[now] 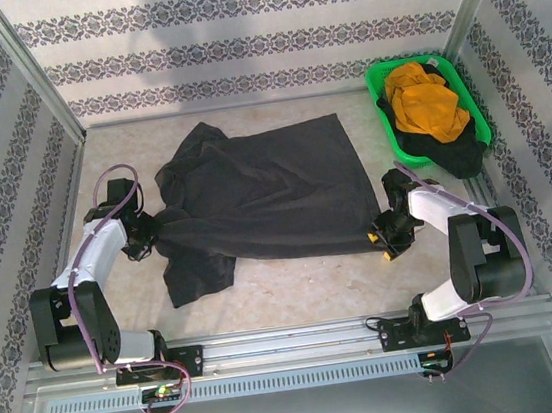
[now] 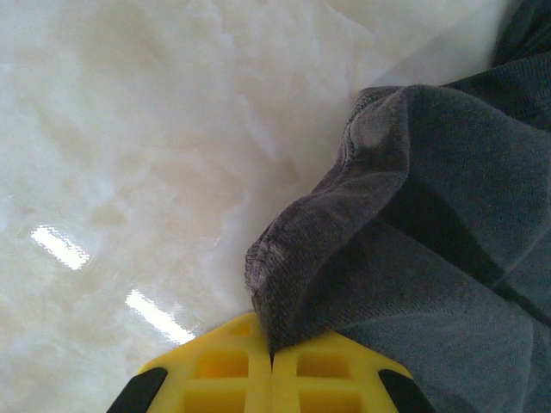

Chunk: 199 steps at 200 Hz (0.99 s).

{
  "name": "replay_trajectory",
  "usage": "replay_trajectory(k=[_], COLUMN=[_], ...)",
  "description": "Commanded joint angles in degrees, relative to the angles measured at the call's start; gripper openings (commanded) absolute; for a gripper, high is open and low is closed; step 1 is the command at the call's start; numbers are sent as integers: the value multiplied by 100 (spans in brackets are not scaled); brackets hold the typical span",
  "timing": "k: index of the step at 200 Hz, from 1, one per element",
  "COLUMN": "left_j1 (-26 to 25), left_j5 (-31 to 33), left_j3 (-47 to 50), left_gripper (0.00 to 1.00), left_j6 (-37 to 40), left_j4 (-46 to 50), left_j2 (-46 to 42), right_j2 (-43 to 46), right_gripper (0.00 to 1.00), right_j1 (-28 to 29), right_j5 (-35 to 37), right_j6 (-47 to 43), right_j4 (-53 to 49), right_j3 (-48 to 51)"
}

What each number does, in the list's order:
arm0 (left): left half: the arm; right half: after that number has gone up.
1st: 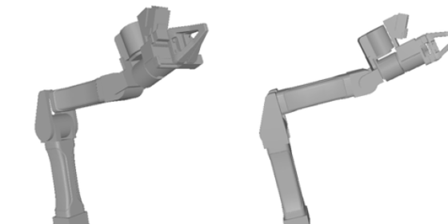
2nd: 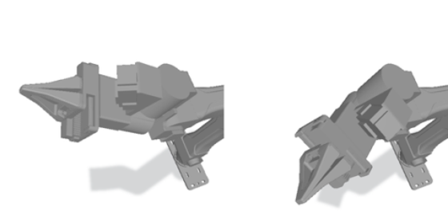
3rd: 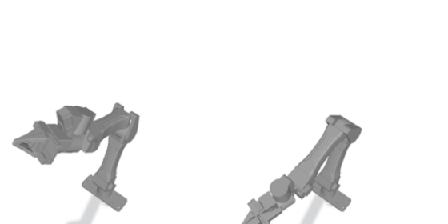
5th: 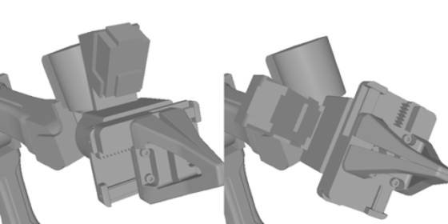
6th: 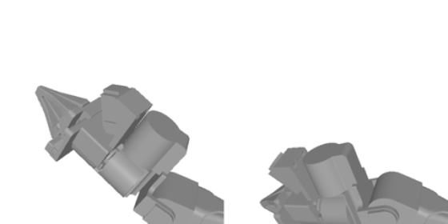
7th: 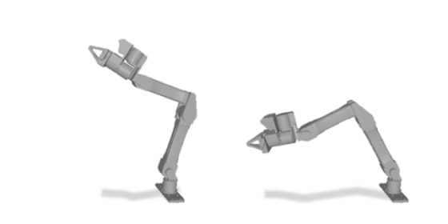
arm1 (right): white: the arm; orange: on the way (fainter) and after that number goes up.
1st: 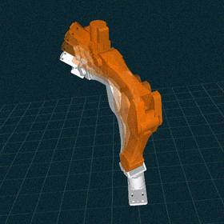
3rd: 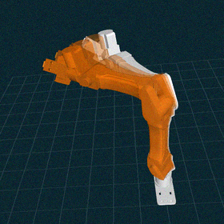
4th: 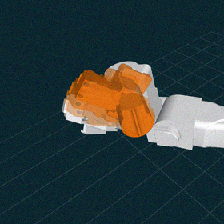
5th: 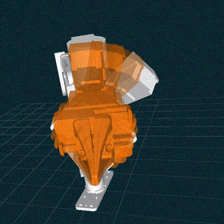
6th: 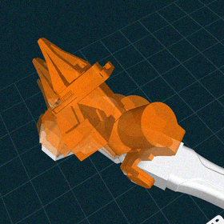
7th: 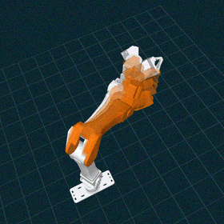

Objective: Fold and stack the t-shirts

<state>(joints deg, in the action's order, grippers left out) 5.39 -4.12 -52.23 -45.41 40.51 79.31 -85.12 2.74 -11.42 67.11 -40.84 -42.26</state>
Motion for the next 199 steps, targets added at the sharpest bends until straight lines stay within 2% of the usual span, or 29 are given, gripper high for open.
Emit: replay_trajectory(k=[1, 33, 89, 107, 172, 199], left_j1=[76, 76, 77, 81, 77, 76], left_j5=[11, 273, 921, 1161, 852, 817], left_j3=[-9, -154, -362, -437, -334, -330], left_gripper=[0, 0, 0, 0, 0, 0], left_j6=[13, 87, 95, 79, -4, -8], left_j4=[224, 524, 1024, 1033, 704, 646], left_j2=[-188, -409, -619, -635, -546, -535], right_j2=[127, 881, 1165, 1076, 138, -113], right_gripper=[52, 55, 52, 50, 48, 50], right_j1=[35, 316, 1077, 1163, 1211, 1008], right_j5=[257, 532, 100, 86, 3, 133], right_j6=[-198, -139, 810, 941, 977, 759], right_j4=[149, -426, -366, -249, 103, 247], right_j3=[-100, -210, 226, 288, 118, -21])
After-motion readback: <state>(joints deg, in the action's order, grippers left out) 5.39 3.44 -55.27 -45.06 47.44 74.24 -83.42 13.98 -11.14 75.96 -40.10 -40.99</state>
